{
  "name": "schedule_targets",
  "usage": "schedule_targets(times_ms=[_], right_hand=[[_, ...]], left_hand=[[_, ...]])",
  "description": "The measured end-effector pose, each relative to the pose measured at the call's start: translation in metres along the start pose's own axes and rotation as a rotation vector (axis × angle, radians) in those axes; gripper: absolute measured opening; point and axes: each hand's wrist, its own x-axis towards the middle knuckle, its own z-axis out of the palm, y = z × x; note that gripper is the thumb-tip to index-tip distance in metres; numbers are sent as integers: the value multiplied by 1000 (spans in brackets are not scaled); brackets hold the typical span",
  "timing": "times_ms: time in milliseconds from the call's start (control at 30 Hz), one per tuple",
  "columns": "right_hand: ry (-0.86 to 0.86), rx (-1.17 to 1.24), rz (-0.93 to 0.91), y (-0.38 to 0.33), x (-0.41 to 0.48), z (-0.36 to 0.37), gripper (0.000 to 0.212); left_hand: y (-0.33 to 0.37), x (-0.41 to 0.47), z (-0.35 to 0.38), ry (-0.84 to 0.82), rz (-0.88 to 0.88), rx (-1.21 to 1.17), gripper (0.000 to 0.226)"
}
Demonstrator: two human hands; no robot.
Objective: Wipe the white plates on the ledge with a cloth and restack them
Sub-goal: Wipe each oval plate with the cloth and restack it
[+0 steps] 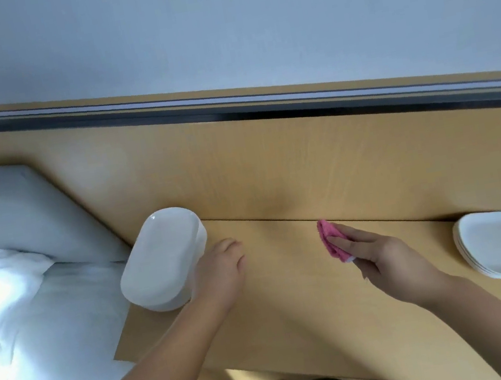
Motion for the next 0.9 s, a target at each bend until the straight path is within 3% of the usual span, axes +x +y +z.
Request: schedule_targets(times_ms=[200,333,433,633,900], right_hand=[[143,-29,176,51,-83,-58,54],[231,-36,296,90,-146,-98,50],[261,-29,367,118,-189,-124,58],[265,-1,399,166,-242,-165,64],[245,5,374,201,-267,-193,60]], left_hand=[[128,38,47,-101,181,-92,24],[210,50,90,-226,206,-151,25],[268,56,122,-286,212,-193,25],[346,67,170,-364,132,-236,40],[384,75,194,-370,-135,-329,17]])
